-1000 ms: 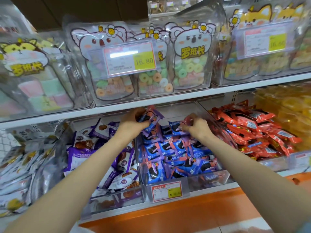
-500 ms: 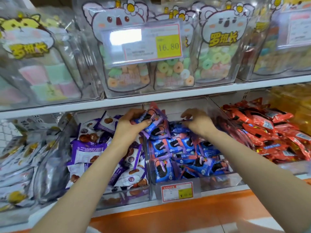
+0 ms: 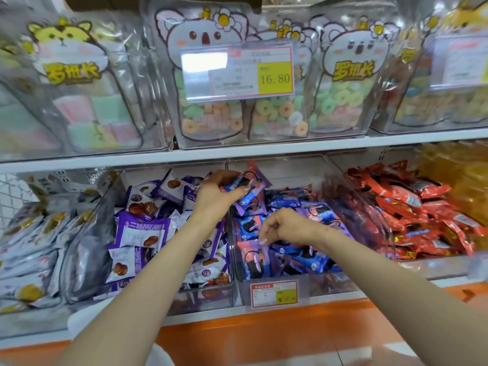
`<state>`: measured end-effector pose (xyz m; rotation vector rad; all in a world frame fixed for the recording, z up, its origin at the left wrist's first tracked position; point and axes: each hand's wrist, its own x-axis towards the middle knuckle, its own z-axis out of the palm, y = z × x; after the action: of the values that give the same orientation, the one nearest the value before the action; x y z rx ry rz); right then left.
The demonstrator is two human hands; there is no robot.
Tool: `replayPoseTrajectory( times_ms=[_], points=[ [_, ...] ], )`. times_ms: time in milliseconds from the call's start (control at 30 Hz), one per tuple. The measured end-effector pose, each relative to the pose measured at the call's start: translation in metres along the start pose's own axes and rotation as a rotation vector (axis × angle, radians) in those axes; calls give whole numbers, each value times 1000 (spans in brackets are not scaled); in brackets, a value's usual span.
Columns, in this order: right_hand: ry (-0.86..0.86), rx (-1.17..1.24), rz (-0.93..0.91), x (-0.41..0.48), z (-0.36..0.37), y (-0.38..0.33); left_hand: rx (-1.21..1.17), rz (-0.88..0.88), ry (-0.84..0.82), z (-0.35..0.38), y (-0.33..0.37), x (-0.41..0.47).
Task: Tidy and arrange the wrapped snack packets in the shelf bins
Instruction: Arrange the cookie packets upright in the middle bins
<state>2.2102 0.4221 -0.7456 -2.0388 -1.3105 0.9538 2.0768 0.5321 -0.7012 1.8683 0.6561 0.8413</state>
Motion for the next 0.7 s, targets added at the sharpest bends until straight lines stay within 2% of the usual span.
replayPoseTrajectory(
  times_ms=[133, 200, 267, 433, 533, 633, 700],
  points=[
    [344, 66, -33, -8, -33, -8, -5, 11, -2, 0, -1, 1],
    [514, -55, -50, -17, -60, -8, 14, 31, -11, 0, -1, 2],
    [586, -240, -26, -28, -84, -3, 44, 58, -33, 1, -1, 1],
    [506, -668, 161, -50, -95, 18, 101, 112, -53, 3, -2, 1],
    [604, -830, 165, -52, -83, 18, 113, 118, -51, 4, -3, 1],
    [623, -747, 27, -44, -72, 8, 100, 116, -10, 1, -4, 3],
    [477, -464, -39, -34, -58, 0, 92, 106, 11, -2, -4, 4]
  ],
)
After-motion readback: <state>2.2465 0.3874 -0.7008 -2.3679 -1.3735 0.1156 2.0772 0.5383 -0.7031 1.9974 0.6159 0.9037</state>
